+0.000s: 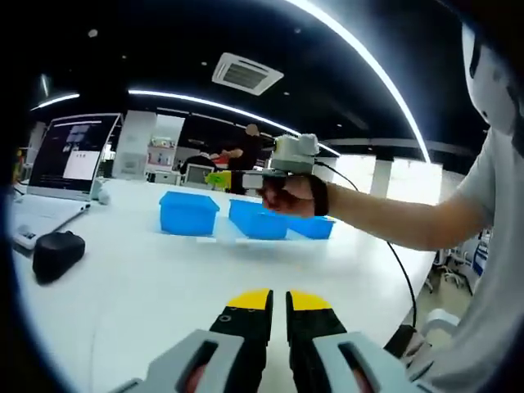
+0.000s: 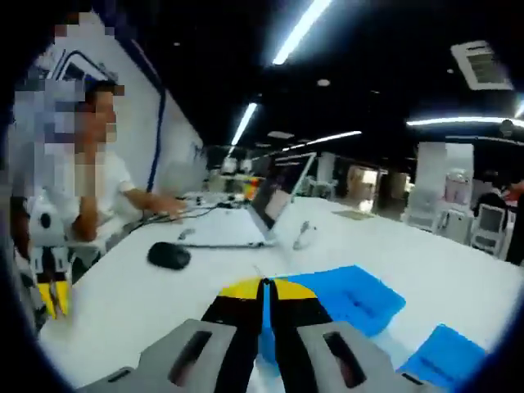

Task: Pick up the resistors one by one and place each resistor into its matching bin, sorting the parts by color and model until every resistor is separated into the correct bin for its type

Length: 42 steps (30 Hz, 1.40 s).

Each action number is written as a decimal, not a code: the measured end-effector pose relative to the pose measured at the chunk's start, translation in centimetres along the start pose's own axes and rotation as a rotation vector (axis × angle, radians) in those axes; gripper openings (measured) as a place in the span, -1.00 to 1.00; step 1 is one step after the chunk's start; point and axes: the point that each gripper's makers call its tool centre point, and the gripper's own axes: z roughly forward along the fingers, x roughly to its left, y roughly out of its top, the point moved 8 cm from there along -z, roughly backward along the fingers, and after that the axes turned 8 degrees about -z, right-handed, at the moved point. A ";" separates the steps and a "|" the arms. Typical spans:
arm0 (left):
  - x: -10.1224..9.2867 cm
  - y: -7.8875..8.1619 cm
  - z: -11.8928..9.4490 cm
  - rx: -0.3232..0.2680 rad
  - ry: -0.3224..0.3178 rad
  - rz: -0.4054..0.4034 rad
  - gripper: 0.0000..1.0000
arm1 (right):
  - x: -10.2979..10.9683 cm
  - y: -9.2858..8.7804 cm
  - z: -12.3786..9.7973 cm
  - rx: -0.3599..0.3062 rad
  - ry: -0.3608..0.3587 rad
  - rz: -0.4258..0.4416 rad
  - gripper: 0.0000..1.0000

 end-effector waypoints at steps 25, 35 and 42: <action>0.7 1.1 0.0 -0.014 0.019 0.012 -0.80 | -0.8 -0.4 -0.8 0.001 -0.162 -0.040 -0.46; 0.9 2.7 1.8 -0.018 0.010 0.043 -0.80 | -0.1 0.7 -14.1 -0.060 -0.211 -0.036 -0.55; 2.0 6.2 4.0 -0.067 0.007 0.092 -0.80 | 0.1 -0.8 -25.4 0.021 -0.327 -0.075 -0.56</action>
